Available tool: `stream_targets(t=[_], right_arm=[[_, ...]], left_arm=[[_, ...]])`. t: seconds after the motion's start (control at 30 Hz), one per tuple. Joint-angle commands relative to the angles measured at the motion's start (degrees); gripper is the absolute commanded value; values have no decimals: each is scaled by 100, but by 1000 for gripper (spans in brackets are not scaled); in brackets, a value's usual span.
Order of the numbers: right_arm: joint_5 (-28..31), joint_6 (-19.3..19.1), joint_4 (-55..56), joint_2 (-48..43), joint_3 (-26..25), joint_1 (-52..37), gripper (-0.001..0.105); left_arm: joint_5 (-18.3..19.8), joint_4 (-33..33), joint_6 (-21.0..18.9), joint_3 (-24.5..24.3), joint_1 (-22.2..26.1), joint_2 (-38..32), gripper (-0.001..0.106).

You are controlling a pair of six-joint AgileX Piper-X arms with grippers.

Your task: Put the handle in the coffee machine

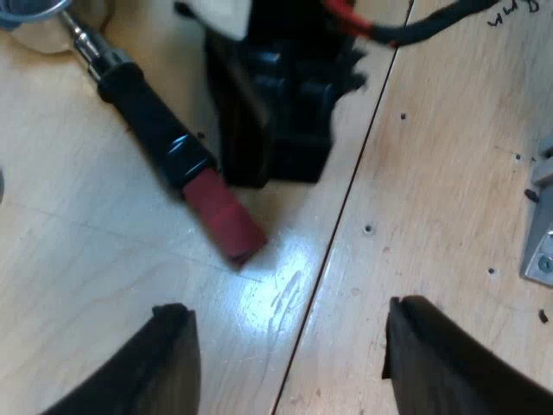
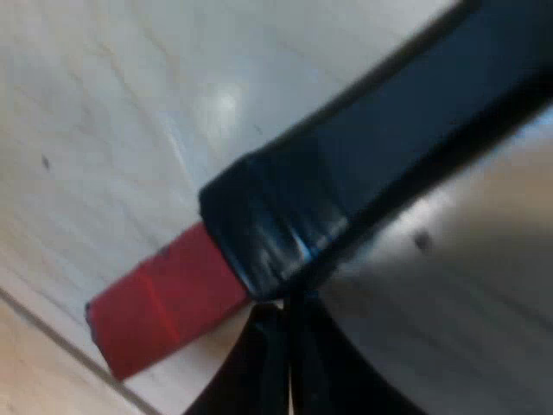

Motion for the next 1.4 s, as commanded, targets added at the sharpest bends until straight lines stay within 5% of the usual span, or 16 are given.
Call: stream_targets(t=[0.03, 0.27, 0.6, 0.83, 0.9, 1.17, 1.4], right_arm=[[-81, -56, -7, 308, -383, 9, 0], [394, -56, -402, 848, -1101, 9, 0], [788, -116, 99, 755, -1136, -2, 0], [1136, -678, 1386, 174, -1136, -2, 0], [1201, -791, 1689, 22, -1136, -2, 4], [1316, -1063, 2941, -694, -1136, -2, 63], [1684, -1153, 3266, -1282, -1169, -2, 66]], left_arm=[[-95, 186, -20, -224, -23, 0, 51], [-241, 358, -20, -410, -23, 0, 51], [-413, 429, -9, -627, -23, -11, 51], [-489, 445, -9, -639, -23, -24, 51], [-541, 445, -9, -635, -23, -24, 51], [-564, 383, -9, -635, -23, -24, 51], [-953, 47, -9, -635, -23, -24, 51]])
